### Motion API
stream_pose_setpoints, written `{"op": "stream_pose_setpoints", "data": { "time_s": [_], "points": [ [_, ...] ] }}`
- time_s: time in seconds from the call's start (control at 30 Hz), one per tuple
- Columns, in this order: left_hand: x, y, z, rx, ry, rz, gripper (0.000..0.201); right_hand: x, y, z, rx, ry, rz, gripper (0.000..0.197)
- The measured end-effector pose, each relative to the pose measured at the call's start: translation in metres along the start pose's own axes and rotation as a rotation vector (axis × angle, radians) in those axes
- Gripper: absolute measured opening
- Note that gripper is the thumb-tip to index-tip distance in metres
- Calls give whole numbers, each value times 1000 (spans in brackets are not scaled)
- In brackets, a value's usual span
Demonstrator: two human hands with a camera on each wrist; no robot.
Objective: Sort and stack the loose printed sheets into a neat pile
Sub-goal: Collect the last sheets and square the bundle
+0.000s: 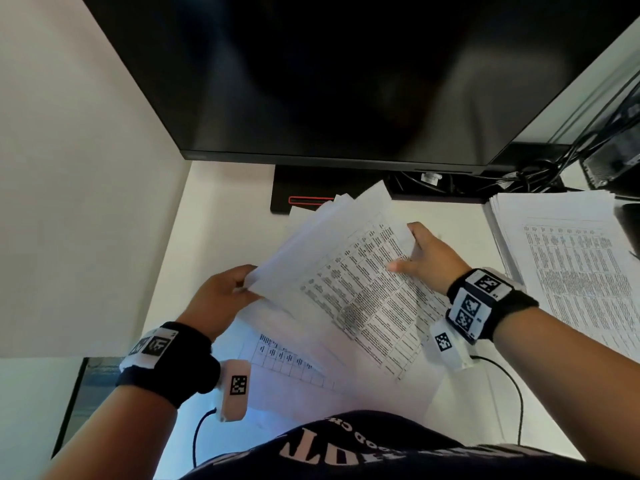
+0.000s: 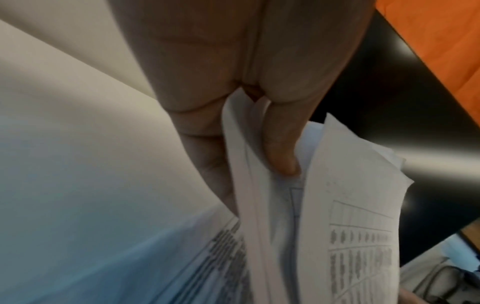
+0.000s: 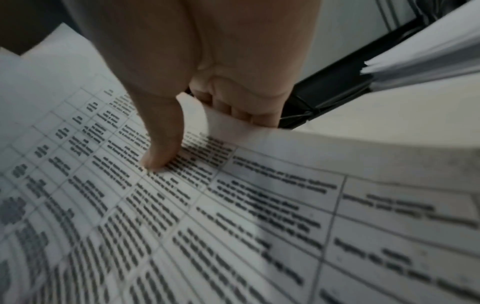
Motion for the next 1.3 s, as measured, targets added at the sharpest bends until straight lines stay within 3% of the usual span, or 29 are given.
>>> {"op": "stream_pose_setpoints", "data": {
  "time_s": [0.07,0.17,0.27,0.37,0.47,0.6,0.7,0.77,0.83,0.9,1.0,1.07,1.17,1.23,1.3],
  "points": [
    [9,-11,0,21,39,-26,51,9,8,-3,-14,68,50,55],
    [17,-25,2,50,22,-40,32,17,0,-7,45,131,46,34],
    [2,-10,8,27,-182,-156,26,7,-31,-9,196,32,21,17],
    [-11,20,9,-123,-355,-8,24,-9,-68,-13,362,-89,75,23],
    [-3,44,6,-243,-327,-13,30,-14,-89,-23,503,-104,141,43],
    [23,42,5,-256,-230,72,36,16,-97,-28,562,-49,363,34],
    [45,35,6,-269,-158,142,44,49,-80,-29,508,15,377,16],
    [55,31,7,-252,-123,254,44,66,-56,-32,442,75,357,26],
    [64,25,5,-237,-97,382,43,74,-35,-38,385,123,277,24],
    [67,23,1,-242,-113,326,47,74,-25,-40,341,98,226,38],
    [60,24,-2,-277,-194,226,52,66,-23,-41,280,18,317,39],
    [51,18,0,-234,-219,202,32,52,-36,-41,345,-104,382,42],
    [37,12,8,-187,-232,205,27,30,-76,-43,552,-344,422,49],
    [34,13,17,-176,-194,245,25,32,-95,-41,635,-305,443,52],
    [38,16,25,-186,-135,265,28,41,-98,-35,622,-174,449,42]
  ]
}}
Point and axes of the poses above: each hand's wrist, its own z-axis towards the middle knuckle, its own x-axis out of the palm, y = z × x, the point moved 7 cm from there along z, towards the middle knuckle, and after that the axes turned 8 degrees about -z, right-handed, at the moved point
